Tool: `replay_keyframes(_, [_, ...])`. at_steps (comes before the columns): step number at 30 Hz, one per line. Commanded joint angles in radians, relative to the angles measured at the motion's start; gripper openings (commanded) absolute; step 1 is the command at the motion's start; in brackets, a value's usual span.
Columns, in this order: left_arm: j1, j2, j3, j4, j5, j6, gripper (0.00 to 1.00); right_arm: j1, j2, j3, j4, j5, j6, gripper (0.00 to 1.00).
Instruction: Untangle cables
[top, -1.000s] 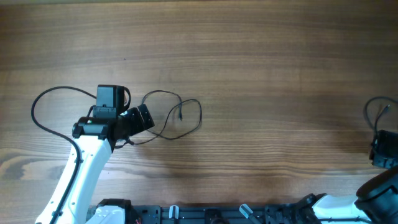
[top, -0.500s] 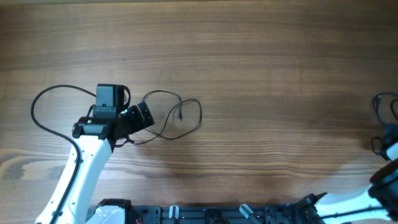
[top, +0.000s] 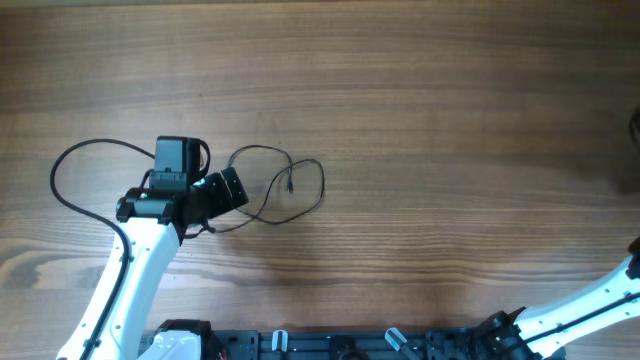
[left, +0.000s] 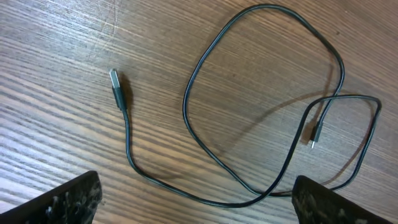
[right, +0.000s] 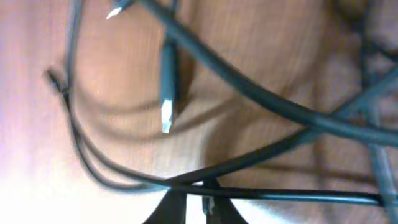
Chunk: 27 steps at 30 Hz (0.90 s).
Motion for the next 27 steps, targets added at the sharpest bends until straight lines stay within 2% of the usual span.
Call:
replay_keyframes(1, [0.005,0.000,0.000,-0.005,0.008,0.008,1.00,0.007,-0.122,0.125,-0.055,-0.091,-0.022,1.00])
replay_keyframes(4, [0.003,0.000,0.000,-0.012,0.008,0.008,1.00,0.007,-0.296,0.127,-0.096,0.022,0.042,1.00])
replay_keyframes(7, [0.003,0.000,0.000,-0.021,0.008,0.008,1.00,0.007,-0.463,0.127,-0.279,0.212,0.136,1.00])
replay_keyframes(10, [0.003,0.000,0.000,-0.016,0.008,0.008,1.00,0.024,-0.558,0.127,-0.476,0.093,0.116,1.00])
replay_keyframes(12, [0.003,0.000,0.000,-0.011,0.008,0.008,1.00,0.067,-0.565,0.126,-0.602,-0.110,-0.034,1.00])
replay_keyframes(14, [0.004,0.000,0.000,-0.016,0.003,-0.018,1.00,0.165,-0.565,0.104,-0.743,-0.272,-0.280,1.00])
replay_keyframes(17, [0.005,0.000,0.000,-0.029,0.013,-0.107,1.00,0.378,-0.564,0.058,-0.888,-0.271,-0.497,1.00])
replay_keyframes(19, [0.005,0.000,0.000,-0.049,0.018,-0.061,1.00,0.508,-0.563,0.039,-0.929,-0.266,-0.605,1.00])
replay_keyframes(21, [0.004,0.000,-0.005,-0.059,0.016,0.103,1.00,0.666,-0.563,0.032,-0.942,-0.244,-0.729,1.00])
replay_keyframes(22, [0.004,0.000,-0.016,-0.047,0.014,0.129,1.00,0.724,-0.563,0.032,-0.942,-0.245,-0.777,1.00])
replay_keyframes(25, [0.005,0.000,-0.035,0.056,-0.068,0.107,1.00,0.905,-0.559,0.031,-0.912,-0.245,-0.866,1.00])
replay_keyframes(27, [0.018,-0.002,-0.032,0.138,-0.077,-0.036,1.00,1.011,-0.549,0.029,-0.853,-0.245,-0.891,1.00])
